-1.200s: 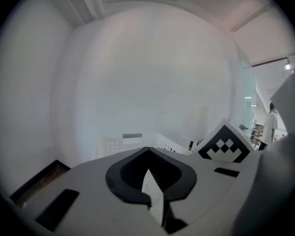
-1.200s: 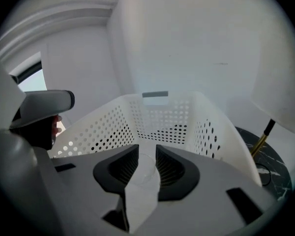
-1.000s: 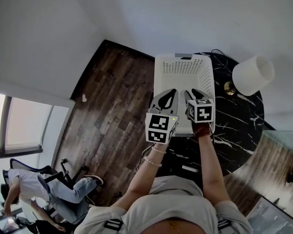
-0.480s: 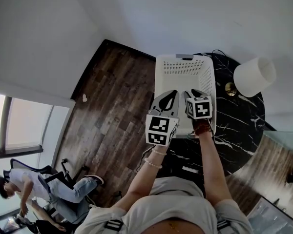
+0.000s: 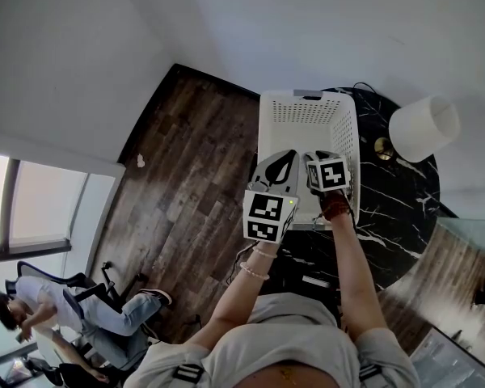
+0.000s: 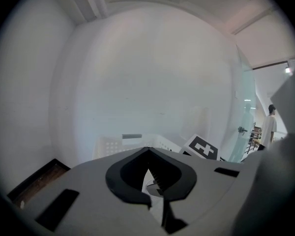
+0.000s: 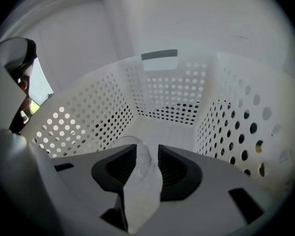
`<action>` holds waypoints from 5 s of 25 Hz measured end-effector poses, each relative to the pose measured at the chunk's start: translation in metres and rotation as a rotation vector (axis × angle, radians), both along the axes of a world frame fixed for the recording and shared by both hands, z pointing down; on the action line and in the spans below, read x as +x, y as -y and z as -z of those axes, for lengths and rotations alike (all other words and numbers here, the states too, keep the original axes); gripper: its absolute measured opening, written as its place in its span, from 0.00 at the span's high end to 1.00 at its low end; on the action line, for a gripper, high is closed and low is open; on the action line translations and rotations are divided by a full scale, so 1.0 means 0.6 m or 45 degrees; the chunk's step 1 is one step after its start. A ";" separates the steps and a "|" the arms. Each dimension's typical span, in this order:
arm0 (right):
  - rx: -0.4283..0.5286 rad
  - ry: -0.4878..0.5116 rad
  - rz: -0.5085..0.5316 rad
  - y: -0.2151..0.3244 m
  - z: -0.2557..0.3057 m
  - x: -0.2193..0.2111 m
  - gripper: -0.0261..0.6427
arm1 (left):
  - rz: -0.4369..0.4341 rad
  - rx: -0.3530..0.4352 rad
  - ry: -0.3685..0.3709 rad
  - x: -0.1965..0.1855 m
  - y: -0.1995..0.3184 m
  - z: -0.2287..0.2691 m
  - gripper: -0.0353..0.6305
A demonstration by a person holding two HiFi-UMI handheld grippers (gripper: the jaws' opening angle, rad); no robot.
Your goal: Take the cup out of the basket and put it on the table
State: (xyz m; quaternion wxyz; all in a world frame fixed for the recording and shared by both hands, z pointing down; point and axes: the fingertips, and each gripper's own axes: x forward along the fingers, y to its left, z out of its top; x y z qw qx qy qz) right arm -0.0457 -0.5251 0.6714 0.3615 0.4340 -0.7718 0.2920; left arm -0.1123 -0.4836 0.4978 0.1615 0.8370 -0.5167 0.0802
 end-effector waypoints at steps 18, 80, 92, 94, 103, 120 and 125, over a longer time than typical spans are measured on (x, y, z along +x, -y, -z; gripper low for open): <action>-0.193 -0.066 0.045 -0.013 -0.051 -0.001 0.78 | -0.014 0.005 0.004 0.003 -0.001 0.000 0.94; 0.067 0.107 -0.019 -0.011 0.043 -0.005 0.91 | 0.067 0.003 0.003 -0.033 -0.018 0.008 0.94; 0.158 0.195 -0.013 -0.012 0.100 -0.018 0.91 | 0.061 0.001 0.010 -0.029 -0.026 0.008 0.94; 0.172 0.204 -0.008 -0.013 0.109 -0.020 0.91 | 0.058 0.002 0.012 -0.028 -0.027 0.008 0.94; 0.232 0.239 -0.012 -0.023 0.150 -0.022 0.91 | 0.053 0.005 0.013 -0.027 -0.035 0.013 0.94; 0.429 0.374 -0.039 -0.054 0.266 -0.023 0.91 | 0.044 0.051 0.016 -0.019 -0.050 0.040 0.94; 0.466 0.384 -0.055 -0.064 0.286 -0.018 0.91 | 0.039 0.058 0.015 -0.016 -0.057 0.046 0.94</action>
